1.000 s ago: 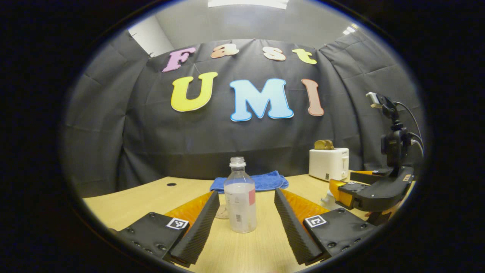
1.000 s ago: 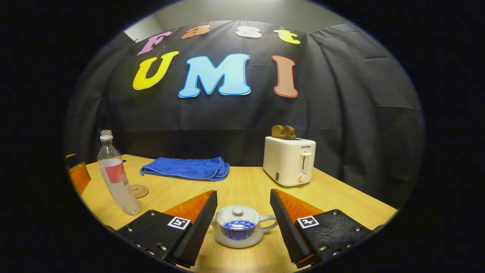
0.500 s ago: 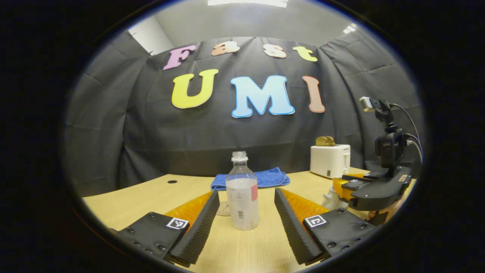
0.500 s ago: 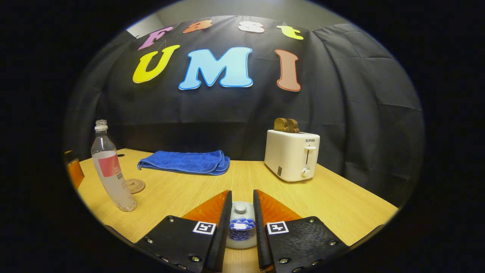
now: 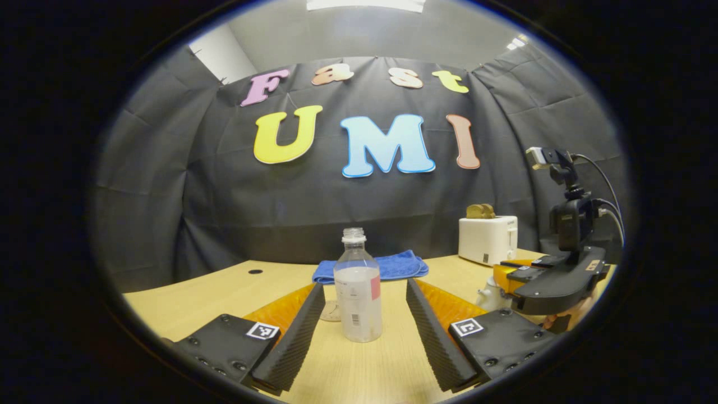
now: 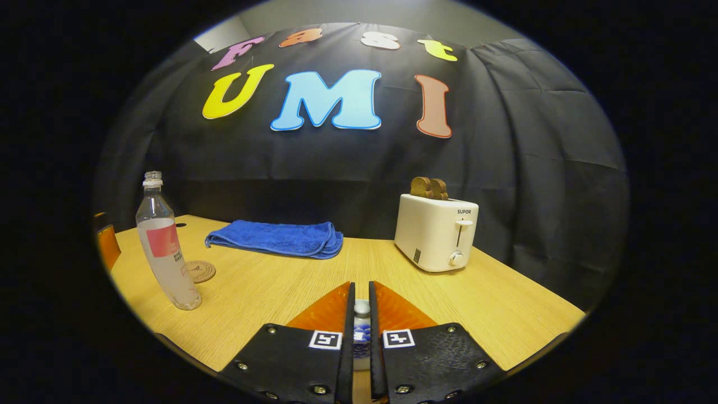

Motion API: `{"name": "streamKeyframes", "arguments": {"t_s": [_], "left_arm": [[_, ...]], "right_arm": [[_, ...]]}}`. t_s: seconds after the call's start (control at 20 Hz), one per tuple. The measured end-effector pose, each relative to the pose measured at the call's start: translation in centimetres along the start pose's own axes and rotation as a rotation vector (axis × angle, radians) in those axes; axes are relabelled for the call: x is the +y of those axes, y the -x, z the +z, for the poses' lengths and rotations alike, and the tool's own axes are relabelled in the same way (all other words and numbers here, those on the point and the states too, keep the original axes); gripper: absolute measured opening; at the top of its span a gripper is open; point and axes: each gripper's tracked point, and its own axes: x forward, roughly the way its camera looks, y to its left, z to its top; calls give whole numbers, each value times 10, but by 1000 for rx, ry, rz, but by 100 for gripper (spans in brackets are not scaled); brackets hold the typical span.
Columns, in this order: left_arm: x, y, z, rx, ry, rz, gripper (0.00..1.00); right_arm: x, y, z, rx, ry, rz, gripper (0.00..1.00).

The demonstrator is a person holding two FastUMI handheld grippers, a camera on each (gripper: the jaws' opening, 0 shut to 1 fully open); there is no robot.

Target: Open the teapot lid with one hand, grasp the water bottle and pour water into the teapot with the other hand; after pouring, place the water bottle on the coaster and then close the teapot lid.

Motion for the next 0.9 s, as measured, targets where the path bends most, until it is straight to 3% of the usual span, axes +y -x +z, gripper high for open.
{"name": "streamKeyframes", "arguments": {"t_s": [0.5,0.9], "left_arm": [[-2,-7,-7,6,13,-10,100],[3,-47,-16,17,17,-3,100]], "right_arm": [[4,11,26,-85,0,26,13],[13,59,47,-166,-27,107,13]]}}
